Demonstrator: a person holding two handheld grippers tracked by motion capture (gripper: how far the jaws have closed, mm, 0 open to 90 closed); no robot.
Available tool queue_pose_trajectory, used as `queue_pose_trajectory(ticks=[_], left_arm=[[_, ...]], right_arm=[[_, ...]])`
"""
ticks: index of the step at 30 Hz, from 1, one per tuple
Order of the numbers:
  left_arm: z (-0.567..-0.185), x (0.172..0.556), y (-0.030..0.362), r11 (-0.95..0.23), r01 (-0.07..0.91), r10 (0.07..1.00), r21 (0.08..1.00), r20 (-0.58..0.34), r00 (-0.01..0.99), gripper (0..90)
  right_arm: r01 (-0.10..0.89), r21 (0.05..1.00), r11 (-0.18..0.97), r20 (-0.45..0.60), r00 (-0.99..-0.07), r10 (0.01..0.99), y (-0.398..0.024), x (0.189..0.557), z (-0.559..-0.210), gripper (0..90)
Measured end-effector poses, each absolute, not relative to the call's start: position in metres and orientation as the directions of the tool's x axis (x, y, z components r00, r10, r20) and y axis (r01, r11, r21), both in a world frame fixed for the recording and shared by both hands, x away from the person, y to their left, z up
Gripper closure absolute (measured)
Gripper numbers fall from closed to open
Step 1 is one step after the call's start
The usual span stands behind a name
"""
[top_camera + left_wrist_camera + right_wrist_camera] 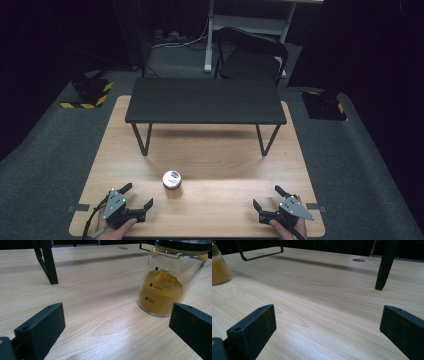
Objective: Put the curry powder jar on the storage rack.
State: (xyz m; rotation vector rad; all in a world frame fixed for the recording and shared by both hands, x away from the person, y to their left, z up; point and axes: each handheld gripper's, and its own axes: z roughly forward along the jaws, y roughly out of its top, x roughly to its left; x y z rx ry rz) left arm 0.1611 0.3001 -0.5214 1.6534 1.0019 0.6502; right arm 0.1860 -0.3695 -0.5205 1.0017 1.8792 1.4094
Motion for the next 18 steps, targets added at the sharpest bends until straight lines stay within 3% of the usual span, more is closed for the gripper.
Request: queue_pose_trajectory(ticks=[18], left_arm=[[-0.491,0.144,0.292,-0.075,0.172,0.846,0.982,-0.029,0.532,0.9]], right_arm=[[0.217,0.963,0.157,-0.011,-0.552,0.834,-0.37,0.186,-0.522,0.0]])
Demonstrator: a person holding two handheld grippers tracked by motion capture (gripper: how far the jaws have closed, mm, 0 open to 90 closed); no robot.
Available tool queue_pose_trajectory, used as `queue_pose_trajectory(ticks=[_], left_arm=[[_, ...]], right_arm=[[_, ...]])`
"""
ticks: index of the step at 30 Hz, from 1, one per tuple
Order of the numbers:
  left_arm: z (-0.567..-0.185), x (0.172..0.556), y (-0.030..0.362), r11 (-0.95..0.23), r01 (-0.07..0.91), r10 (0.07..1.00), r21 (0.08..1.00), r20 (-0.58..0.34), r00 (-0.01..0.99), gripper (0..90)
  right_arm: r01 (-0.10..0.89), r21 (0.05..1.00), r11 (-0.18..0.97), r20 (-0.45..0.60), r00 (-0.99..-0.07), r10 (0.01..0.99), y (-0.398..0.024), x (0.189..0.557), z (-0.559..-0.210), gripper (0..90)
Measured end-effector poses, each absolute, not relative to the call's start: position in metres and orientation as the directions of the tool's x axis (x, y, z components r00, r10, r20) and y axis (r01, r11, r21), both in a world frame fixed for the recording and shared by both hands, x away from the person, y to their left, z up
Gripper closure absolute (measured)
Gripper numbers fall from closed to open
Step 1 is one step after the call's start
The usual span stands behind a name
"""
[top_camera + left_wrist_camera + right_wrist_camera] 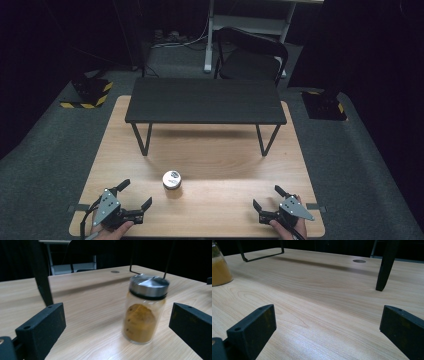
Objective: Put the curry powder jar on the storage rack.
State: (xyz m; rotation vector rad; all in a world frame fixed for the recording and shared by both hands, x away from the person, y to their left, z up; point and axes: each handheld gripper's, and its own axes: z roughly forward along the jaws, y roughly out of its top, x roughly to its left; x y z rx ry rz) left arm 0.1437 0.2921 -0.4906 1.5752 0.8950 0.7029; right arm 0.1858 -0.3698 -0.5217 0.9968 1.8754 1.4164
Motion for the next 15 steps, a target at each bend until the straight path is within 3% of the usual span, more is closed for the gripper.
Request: queue_pose_trajectory(ticks=[15], left_arm=[[-0.501,0.162,0.243,-0.14,0.189,0.822,0.972,0.008,0.57,1.7]], right_arm=[[0.208,0.965,0.161,-0.02,-0.552,0.834,-0.369,0.185,-0.523,0.0]])
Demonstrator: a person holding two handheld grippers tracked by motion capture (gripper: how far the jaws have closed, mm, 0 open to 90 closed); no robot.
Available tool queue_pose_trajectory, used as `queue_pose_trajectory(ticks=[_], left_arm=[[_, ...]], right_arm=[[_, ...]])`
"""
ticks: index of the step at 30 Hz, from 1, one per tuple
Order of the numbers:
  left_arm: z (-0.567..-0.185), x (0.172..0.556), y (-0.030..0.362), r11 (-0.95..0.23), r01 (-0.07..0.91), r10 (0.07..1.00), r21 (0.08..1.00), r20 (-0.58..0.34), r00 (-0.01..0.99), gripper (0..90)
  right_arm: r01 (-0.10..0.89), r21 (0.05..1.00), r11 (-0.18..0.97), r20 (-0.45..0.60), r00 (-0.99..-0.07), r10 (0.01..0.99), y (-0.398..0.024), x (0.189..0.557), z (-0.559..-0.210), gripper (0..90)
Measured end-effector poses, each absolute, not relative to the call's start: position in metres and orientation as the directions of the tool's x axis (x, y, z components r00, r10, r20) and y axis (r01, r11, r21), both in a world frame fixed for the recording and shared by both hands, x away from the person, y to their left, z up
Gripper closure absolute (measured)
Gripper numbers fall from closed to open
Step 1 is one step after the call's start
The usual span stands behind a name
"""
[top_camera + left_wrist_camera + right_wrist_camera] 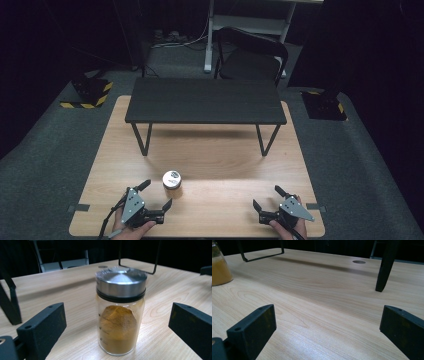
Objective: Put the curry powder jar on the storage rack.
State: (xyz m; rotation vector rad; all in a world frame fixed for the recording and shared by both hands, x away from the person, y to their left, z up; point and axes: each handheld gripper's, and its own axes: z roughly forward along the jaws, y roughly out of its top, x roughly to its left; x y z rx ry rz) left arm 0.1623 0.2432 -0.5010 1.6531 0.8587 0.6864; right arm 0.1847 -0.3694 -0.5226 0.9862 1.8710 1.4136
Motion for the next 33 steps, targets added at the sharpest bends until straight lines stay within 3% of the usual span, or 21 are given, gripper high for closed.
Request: queue_pose_trajectory(ticks=[12,23,33], left_arm=[[-0.521,0.182,0.212,-0.097,0.247,0.846,0.964,-0.051,0.53,7.0],[-0.527,0.183,0.195,-0.097,0.217,0.872,0.971,-0.022,0.488,30.3],[-0.517,0.179,0.194,-0.096,0.212,0.873,0.973,-0.02,0.488,30.7]], right_arm=[[0.205,0.966,0.159,-0.02,-0.551,0.834,-0.37,0.184,-0.523,0.0],[0.205,0.968,0.146,-0.009,-0.55,0.835,-0.37,0.185,-0.524,0.0],[0.199,0.971,0.133,-0.002,-0.548,0.836,-0.371,0.184,-0.526,0.0]])
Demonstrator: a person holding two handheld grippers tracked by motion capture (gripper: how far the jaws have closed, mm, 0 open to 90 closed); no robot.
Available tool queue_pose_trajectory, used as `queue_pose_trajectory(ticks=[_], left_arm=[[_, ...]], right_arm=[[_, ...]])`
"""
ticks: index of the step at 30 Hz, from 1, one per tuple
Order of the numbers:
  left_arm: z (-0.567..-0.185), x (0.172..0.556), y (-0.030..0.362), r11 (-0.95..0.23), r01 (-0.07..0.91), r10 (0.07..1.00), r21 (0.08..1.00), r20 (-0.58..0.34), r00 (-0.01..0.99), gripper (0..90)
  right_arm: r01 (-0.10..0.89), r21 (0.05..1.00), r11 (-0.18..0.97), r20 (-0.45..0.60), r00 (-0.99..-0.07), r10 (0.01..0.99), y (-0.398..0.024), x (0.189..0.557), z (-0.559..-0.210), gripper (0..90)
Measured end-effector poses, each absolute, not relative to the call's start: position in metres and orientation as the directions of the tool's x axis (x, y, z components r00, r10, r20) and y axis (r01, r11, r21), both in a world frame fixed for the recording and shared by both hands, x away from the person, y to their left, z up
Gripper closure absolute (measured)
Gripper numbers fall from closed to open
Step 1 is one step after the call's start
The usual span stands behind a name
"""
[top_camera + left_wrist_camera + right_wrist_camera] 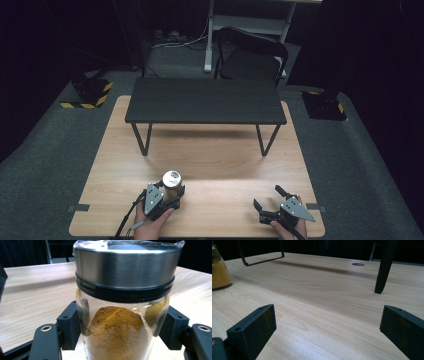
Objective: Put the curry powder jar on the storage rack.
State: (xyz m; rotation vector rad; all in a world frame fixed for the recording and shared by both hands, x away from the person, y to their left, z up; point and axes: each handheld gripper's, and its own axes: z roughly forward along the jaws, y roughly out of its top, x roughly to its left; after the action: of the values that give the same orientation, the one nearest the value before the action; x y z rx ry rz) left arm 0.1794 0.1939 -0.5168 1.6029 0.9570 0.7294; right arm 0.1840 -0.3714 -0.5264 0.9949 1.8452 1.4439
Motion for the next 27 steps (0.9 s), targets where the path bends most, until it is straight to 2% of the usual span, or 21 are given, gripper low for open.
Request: queue_pose_trajectory(ticks=[2,15,27], left_arm=[[-0.511,0.178,0.191,-0.108,0.19,0.875,0.976,0.003,0.485,30.6],[-0.445,0.175,0.182,-0.076,0.149,0.868,0.986,-0.008,0.497,30.7],[-0.402,0.195,0.182,-0.041,0.111,0.887,0.993,-0.015,0.462,30.7]], right_arm=[[0.199,0.971,0.133,-0.003,-0.547,0.837,-0.371,0.184,-0.526,0.0],[0.197,0.971,0.134,-0.005,-0.546,0.838,-0.371,0.183,-0.527,0.0],[0.194,0.971,0.137,-0.009,-0.548,0.837,-0.371,0.183,-0.527,0.0]])
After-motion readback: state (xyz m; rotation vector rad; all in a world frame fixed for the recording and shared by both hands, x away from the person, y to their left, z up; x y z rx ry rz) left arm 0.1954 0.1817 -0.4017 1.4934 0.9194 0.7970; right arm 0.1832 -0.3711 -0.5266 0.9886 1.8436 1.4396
